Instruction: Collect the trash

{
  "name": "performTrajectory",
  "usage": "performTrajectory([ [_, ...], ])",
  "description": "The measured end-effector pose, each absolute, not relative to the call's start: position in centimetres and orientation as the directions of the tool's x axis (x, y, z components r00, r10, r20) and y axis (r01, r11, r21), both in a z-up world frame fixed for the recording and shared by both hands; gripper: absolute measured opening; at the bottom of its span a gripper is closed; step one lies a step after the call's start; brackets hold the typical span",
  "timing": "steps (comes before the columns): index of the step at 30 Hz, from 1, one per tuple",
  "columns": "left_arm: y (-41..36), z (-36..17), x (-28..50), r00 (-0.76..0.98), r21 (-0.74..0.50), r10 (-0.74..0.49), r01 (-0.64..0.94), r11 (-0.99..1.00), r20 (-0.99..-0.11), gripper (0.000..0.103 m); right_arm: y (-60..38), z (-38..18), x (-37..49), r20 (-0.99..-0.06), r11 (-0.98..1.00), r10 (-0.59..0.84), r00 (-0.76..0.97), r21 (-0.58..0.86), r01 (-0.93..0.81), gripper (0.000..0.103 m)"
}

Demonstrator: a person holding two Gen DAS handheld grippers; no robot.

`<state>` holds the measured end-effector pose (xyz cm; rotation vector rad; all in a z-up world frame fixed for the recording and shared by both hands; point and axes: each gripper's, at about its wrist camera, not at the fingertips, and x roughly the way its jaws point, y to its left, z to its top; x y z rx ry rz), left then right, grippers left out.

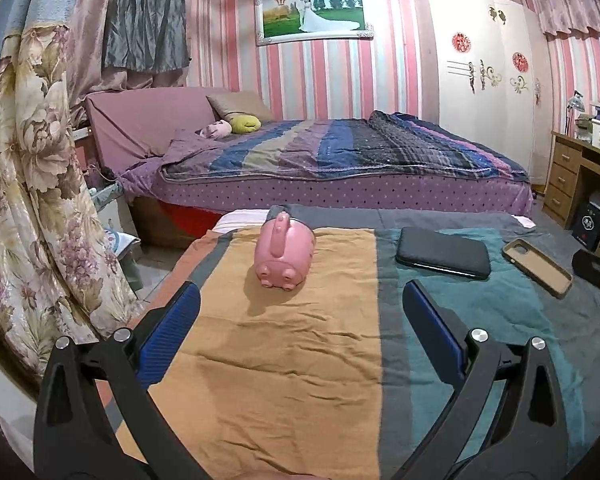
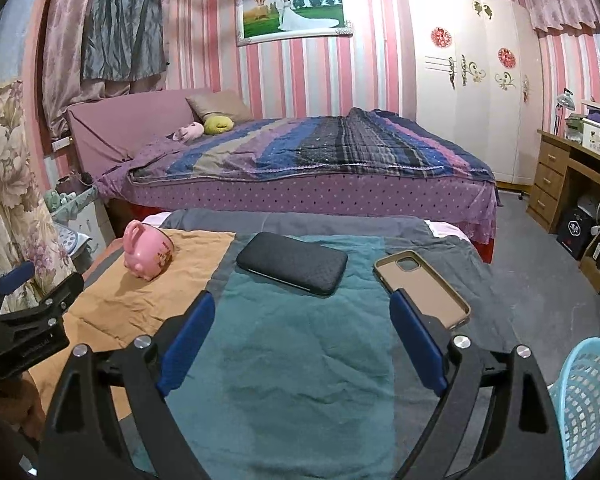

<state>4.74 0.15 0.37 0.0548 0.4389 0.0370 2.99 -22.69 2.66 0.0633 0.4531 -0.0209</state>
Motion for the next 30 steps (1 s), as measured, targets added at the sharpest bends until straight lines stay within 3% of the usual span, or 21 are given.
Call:
performTrajectory([
  [30, -2.0, -0.1, 4.9, 0.892, 0.02, 0.009, -0.001, 1.0, -0.452, 0.098, -24.2, 3.2, 2.3, -0.439, 0.998, 0.004, 0.899, 0.059, 0.025, 0.088],
])
